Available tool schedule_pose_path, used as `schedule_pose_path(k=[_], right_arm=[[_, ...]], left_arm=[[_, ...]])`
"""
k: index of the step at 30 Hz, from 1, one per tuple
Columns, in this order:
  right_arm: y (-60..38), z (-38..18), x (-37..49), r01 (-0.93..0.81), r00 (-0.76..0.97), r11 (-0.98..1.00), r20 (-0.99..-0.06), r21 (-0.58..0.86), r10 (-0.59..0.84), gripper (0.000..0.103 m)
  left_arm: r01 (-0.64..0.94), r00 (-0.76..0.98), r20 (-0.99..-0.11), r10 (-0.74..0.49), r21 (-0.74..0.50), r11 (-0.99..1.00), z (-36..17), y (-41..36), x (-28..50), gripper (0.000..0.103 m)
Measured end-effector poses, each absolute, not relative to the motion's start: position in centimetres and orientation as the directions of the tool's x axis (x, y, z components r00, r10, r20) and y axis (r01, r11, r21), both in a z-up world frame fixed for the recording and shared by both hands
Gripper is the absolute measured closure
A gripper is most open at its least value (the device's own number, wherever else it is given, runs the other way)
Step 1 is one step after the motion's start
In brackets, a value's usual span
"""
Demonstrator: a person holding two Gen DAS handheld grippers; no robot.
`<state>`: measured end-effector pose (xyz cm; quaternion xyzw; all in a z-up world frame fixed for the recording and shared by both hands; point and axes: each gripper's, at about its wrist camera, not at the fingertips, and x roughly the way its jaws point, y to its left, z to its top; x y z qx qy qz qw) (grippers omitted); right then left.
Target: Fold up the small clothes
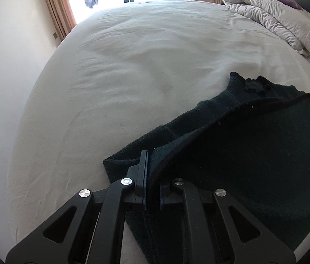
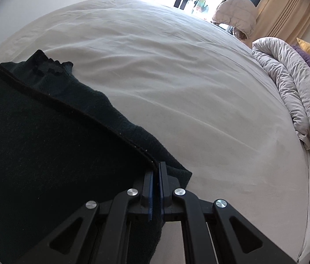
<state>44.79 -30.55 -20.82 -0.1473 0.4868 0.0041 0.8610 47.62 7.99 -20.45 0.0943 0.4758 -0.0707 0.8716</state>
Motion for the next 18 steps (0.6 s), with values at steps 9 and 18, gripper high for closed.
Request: schedule_pose_path(k=[9, 18], right_arm=[[-32.9, -20.6, 44.4, 0.02, 0.562, 0.961, -0.792, -0.275, -0.238, 0.045], [-28.6, -16.2, 40.8, 0.012, 0.669, 0.995, -0.739, -0.103, -0.085, 0.048]], left_arm=[[0.112, 0.54, -0.841, -0.038, 0.027, 0.993, -19.9, 11.7, 49.1, 0.068], [0.06, 0.685, -0.727, 0.045, 0.118, 0.991, -15.5, 11.3, 45.2, 0.035]])
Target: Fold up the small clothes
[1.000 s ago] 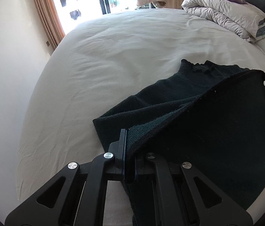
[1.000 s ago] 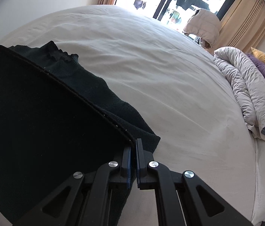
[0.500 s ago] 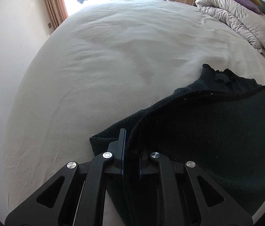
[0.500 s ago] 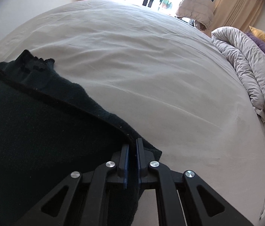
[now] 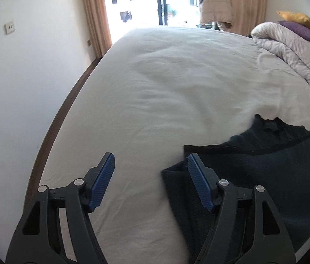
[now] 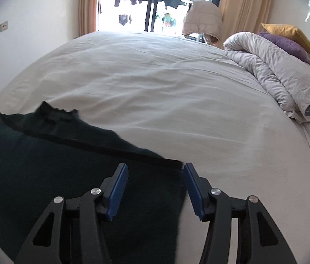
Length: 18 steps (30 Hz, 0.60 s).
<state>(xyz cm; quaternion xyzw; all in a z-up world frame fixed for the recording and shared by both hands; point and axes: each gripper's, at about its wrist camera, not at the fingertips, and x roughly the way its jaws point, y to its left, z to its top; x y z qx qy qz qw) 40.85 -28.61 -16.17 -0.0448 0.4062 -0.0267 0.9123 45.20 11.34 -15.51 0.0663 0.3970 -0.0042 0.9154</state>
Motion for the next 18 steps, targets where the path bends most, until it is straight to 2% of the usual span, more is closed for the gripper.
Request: schedule_pose_path(k=[2, 5, 10, 12, 16, 18], right_arm=[[-25.6, -16.2, 40.7, -0.068, 0.672, 0.994, -0.74, -0.087, -0.019, 0.048], [-22.4, -17.0, 40.8, -0.134, 0.659, 0.987, -0.752, -0.084, 0.025, 0.048], [-22.2, -20.1, 41.9, -0.124, 0.601, 0.99, -0.799, -0.064, 0.024, 0.047], [-23.9, -20.7, 42.1, -0.065, 0.6, 0.998, -0.798, 0.018, 0.053, 0.038], [-26.3, -21.4, 42.5, 0.023, 0.611, 0.995, -0.789, 0.094, 0.061, 0.036], [-26.8, -21.5, 42.6, 0.046, 0.628, 0.996, -0.777, 0.078, 0.032, 0.035]], left_arm=[[0.134, 0.689, -0.724, 0.038, 0.178, 0.975, -15.8, 8.5, 44.4, 0.035], [0.178, 0.633, -0.761, 0.141, 0.321, 0.93, -19.2, 5.6, 44.0, 0.035], [0.128, 0.644, -0.747, 0.165, 0.318, 0.939, -22.6, 7.4, 41.8, 0.034], [0.119, 0.654, -0.739, 0.162, 0.312, 0.943, -22.9, 8.0, 40.9, 0.034], [0.122, 0.676, -0.709, 0.199, 0.374, 0.919, -23.2, 8.0, 39.9, 0.034], [0.114, 0.684, -0.698, 0.211, 0.388, 0.915, -23.2, 7.7, 39.5, 0.034]])
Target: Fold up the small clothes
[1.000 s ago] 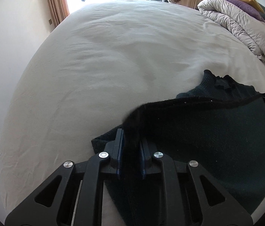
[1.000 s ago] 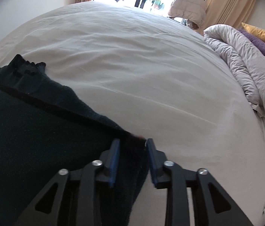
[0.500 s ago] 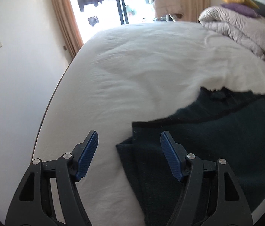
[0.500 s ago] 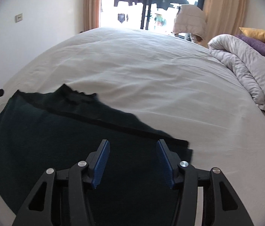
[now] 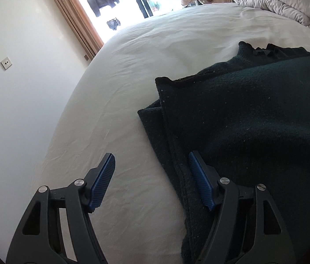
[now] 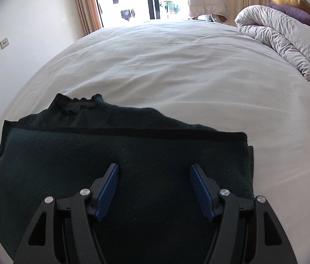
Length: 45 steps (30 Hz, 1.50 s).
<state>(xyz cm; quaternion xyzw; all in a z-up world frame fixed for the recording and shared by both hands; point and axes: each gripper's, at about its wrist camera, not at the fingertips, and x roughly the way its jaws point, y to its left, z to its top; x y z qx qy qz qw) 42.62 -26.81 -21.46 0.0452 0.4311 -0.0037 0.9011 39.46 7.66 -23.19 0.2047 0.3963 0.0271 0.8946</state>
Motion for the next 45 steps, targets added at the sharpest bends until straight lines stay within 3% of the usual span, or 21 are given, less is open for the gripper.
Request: schedule_pose_path(k=[6, 13, 17, 19, 20, 23, 26, 32, 36, 40, 45], right_arm=[[-29.6, -19.8, 40.9, 0.198, 0.69, 0.972, -0.722, 0.125, -0.048, 0.036], [-32.1, -17.8, 34.6, 0.127, 0.813, 0.909, -0.567, 0.398, 0.134, 0.036], [-33.2, -20.4, 35.5, 0.156, 0.754, 0.906, -0.64, 0.394, 0.148, 0.036], [-34.5, -21.6, 36.1, 0.195, 0.739, 0.896, -0.66, 0.4, 0.134, 0.042], [-35.0, -22.1, 36.2, 0.209, 0.737, 0.89, -0.664, 0.405, 0.129, 0.051], [-35.9, -22.6, 36.6, 0.257, 0.728, 0.904, -0.684, 0.342, 0.052, 0.045], [-37.2, -23.5, 37.5, 0.275, 0.709, 0.885, -0.701, 0.376, 0.077, 0.045], [-37.2, -22.9, 38.0, 0.283, 0.697, 0.911, -0.717, 0.3, 0.019, 0.045], [-37.2, -22.9, 38.4, 0.246, 0.691, 0.92, -0.721, 0.306, 0.055, 0.052], [-40.9, -21.0, 37.6, 0.347, 0.722, 0.867, -0.692, 0.359, -0.003, 0.052], [-38.7, -18.9, 38.6, 0.196, 0.709, 0.94, -0.702, 0.28, 0.061, 0.051]], left_arm=[[0.082, 0.687, -0.688, 0.231, 0.39, 0.917, -23.1, 8.1, 38.3, 0.034], [0.063, 0.699, -0.668, 0.255, 0.413, 0.909, -23.2, 7.6, 37.6, 0.034], [0.051, 0.7, -0.663, 0.265, 0.417, 0.907, -23.1, 7.9, 37.2, 0.034], [0.045, 0.699, -0.665, 0.264, 0.41, 0.911, -23.2, 8.2, 37.4, 0.034], [0.042, 0.698, -0.666, 0.263, 0.404, 0.914, -23.3, 8.3, 37.4, 0.034], [0.032, 0.699, -0.665, 0.265, 0.399, 0.916, -23.4, 8.4, 37.5, 0.034], [0.024, 0.7, -0.662, 0.268, 0.397, 0.917, -23.5, 8.4, 37.5, 0.034], [0.005, 0.701, -0.659, 0.274, 0.389, 0.921, -23.7, 8.6, 37.0, 0.034], [0.0, 0.699, -0.66, 0.276, 0.387, 0.922, -23.7, 8.6, 37.2, 0.034], [-0.001, 0.698, -0.663, 0.271, 0.377, 0.926, -23.7, 8.5, 37.5, 0.034], [-0.006, 0.701, -0.658, 0.274, 0.379, 0.925, -23.8, 8.4, 37.5, 0.034]])
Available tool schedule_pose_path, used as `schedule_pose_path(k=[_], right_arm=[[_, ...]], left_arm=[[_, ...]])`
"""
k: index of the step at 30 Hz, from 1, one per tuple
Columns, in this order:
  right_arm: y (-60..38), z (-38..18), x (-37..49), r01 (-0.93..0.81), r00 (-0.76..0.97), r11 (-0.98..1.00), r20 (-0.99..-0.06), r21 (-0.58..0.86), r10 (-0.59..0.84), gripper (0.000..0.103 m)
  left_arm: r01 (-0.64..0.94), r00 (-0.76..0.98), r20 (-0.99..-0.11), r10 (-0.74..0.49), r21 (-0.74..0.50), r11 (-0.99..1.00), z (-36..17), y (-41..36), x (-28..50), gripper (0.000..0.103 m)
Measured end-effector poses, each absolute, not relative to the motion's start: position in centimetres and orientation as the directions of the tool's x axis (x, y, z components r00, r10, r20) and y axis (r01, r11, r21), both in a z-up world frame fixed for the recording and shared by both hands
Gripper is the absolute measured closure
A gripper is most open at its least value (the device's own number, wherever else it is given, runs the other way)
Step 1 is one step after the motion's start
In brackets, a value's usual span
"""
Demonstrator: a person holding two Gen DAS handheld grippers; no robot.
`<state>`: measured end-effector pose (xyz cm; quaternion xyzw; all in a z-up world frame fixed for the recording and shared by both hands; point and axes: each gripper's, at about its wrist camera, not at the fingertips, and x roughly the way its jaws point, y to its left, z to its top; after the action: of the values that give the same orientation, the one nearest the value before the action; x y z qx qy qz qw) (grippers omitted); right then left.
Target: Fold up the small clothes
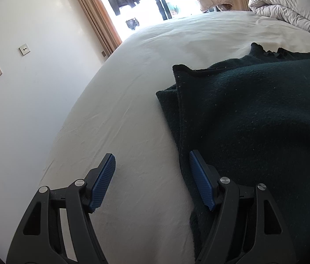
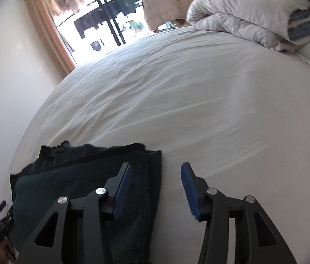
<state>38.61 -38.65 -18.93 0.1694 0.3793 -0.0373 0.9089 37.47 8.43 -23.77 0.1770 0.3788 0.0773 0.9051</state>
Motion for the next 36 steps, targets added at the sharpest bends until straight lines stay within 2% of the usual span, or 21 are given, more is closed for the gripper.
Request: schedule_pose_path(k=[7, 15, 19, 21, 25, 28, 30, 32, 36], right_arm=[[-35.0, -22.3, 41.8, 0.14, 0.608, 0.967, -0.789, 0.214, 0.087, 0.051], [-34.1, -22.3, 43.7, 0.123, 0.622, 0.987, -0.783, 0.107, 0.008, 0.052], [-34.1, -21.5, 43.0, 0.167, 0.626, 0.982, -0.779, 0.084, -0.04, 0.051], [-33.9, -20.4, 41.7, 0.185, 0.654, 0.977, -0.755, 0.102, -0.045, 0.051], [-31.3, -18.5, 38.3, 0.083, 0.712, 0.973, -0.696, 0.215, 0.093, 0.051], [-28.0, -18.7, 36.7, -0.041, 0.7, 0.97, -0.686, 0.239, 0.199, 0.049], [-26.7, -19.9, 36.6, -0.072, 0.674, 0.967, -0.702, 0.246, 0.229, 0.043], [-26.5, -21.7, 37.1, -0.043, 0.631, 0.966, -0.742, 0.256, 0.224, 0.04], [-28.0, -21.8, 36.8, 0.037, 0.67, 0.964, -0.722, 0.264, 0.172, 0.04]], left_arm=[[-0.012, 0.696, -0.674, 0.248, 0.334, 0.943, -23.7, 9.1, 37.7, 0.034], [-0.026, 0.701, -0.678, 0.223, 0.287, 0.957, -23.6, 9.9, 37.5, 0.034], [-0.035, 0.698, -0.681, 0.22, 0.275, 0.961, -23.6, 10.3, 37.6, 0.034], [-0.042, 0.694, -0.683, 0.227, 0.277, 0.96, -23.5, 10.4, 37.6, 0.034], [-0.052, 0.689, -0.683, 0.24, 0.284, 0.957, -23.2, 10.4, 37.3, 0.034], [-0.076, 0.708, -0.681, 0.188, 0.191, 0.979, -21.6, 11.6, 36.4, 0.034], [-0.148, 0.71, -0.678, 0.19, 0.12, 0.982, -20.6, 13.2, 35.0, 0.034], [-0.18, 0.71, -0.691, 0.137, 0.011, 0.984, -19.9, 14.9, 33.3, 0.034], [-0.179, 0.711, -0.703, -0.013, -0.2, 0.963, -19.4, 16.8, 30.1, 0.034]])
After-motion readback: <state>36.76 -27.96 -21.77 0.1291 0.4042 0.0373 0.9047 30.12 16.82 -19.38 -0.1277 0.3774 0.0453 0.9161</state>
